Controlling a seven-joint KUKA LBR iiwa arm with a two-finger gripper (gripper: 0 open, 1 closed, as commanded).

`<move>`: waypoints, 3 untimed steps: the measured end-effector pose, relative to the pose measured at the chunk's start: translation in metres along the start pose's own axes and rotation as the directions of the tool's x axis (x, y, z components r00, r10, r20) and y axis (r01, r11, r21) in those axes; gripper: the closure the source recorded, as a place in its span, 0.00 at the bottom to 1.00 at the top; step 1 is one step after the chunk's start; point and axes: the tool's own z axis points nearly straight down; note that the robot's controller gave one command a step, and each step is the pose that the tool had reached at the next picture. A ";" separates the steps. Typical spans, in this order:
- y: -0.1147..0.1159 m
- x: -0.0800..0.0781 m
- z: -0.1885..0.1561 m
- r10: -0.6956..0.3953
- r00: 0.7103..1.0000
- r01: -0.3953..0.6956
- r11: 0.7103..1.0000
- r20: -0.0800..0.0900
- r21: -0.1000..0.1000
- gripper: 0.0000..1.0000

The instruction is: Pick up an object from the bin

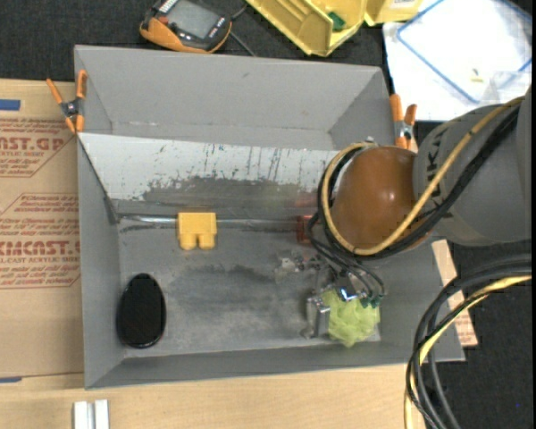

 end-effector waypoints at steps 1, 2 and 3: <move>-0.050 -0.063 0.014 -0.160 0.987 0.160 0.987 0.025 0.014 0.00; -0.076 -0.019 0.026 -0.208 0.978 0.208 0.978 0.008 0.001 0.00; -0.065 -0.044 -0.037 -0.169 0.985 0.168 0.986 0.034 0.015 0.00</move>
Offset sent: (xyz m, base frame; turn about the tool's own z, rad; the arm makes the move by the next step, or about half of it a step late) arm 0.0349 -0.0708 -0.0271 -0.2120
